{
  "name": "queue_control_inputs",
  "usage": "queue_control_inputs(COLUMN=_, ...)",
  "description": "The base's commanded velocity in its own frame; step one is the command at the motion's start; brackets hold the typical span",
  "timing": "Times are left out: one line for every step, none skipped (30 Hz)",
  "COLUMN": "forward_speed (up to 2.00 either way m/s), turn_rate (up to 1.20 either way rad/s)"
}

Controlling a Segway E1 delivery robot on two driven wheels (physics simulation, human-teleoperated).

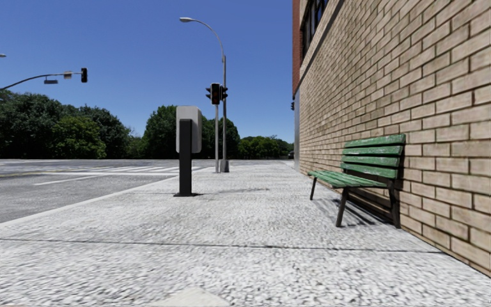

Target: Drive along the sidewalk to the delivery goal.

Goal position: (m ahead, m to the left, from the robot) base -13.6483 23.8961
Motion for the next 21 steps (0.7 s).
queue_control_inputs(forward_speed=2.0, turn_rate=0.0)
queue_control_inputs(forward_speed=2.0, turn_rate=0.0)
queue_control_inputs(forward_speed=2.0, turn_rate=0.0)
queue_control_inputs(forward_speed=2.0, turn_rate=0.0)
queue_control_inputs(forward_speed=2.0, turn_rate=0.0)
queue_control_inputs(forward_speed=2.0, turn_rate=0.0)
queue_control_inputs(forward_speed=2.0, turn_rate=0.0)
queue_control_inputs(forward_speed=2.0, turn_rate=0.0)
queue_control_inputs(forward_speed=2.0, turn_rate=0.0)
queue_control_inputs(forward_speed=2.0, turn_rate=0.0)
queue_control_inputs(forward_speed=2.0, turn_rate=0.0)
queue_control_inputs(forward_speed=2.0, turn_rate=0.0)
queue_control_inputs(forward_speed=2.0, turn_rate=0.0)
queue_control_inputs(forward_speed=2.0, turn_rate=0.0)
queue_control_inputs(forward_speed=2.0, turn_rate=0.0)
queue_control_inputs(forward_speed=2.0, turn_rate=0.0)
queue_control_inputs(forward_speed=2.0, turn_rate=0.0)
queue_control_inputs(forward_speed=2.0, turn_rate=0.0)
queue_control_inputs(forward_speed=2.0, turn_rate=0.0)
queue_control_inputs(forward_speed=2.0, turn_rate=0.0)
queue_control_inputs(forward_speed=2.0, turn_rate=-0.08)
